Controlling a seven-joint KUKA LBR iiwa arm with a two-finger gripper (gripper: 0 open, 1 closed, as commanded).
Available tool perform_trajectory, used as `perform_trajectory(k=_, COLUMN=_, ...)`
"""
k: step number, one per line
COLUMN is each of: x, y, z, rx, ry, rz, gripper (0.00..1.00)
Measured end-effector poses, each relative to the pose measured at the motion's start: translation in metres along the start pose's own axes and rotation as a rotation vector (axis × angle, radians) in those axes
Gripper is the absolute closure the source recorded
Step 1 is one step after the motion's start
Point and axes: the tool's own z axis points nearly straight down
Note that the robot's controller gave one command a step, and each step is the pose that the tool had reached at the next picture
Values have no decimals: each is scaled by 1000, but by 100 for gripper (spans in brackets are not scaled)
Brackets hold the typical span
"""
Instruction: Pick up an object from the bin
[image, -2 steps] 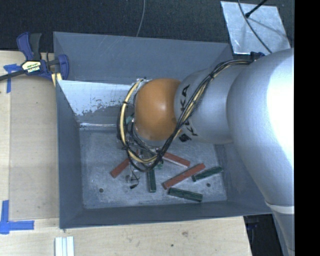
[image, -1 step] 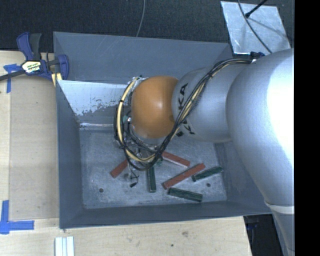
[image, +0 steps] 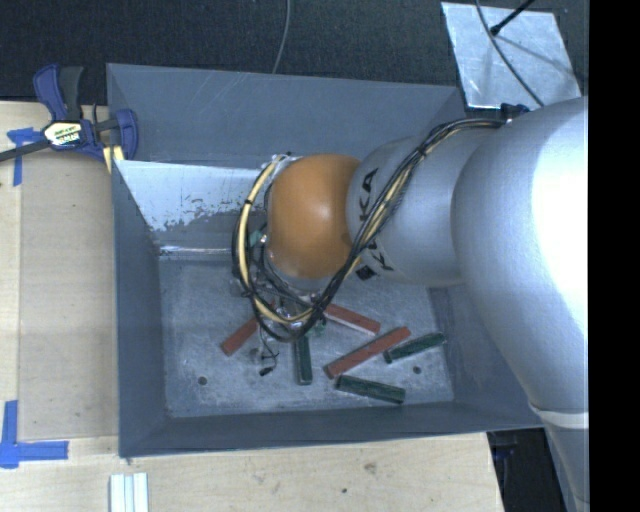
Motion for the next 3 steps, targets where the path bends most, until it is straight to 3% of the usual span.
perform_trajectory(k=1, x=-3, y=3, z=-1, rx=0, ry=-3, rz=-47, gripper=0)
perform_trajectory(k=2, x=-2, y=1, z=-2, rx=-3, ry=-5, rz=0, gripper=100)
perform_trajectory(k=3, x=-2, y=1, z=-2, rx=-3, ry=-5, rz=0, gripper=100)
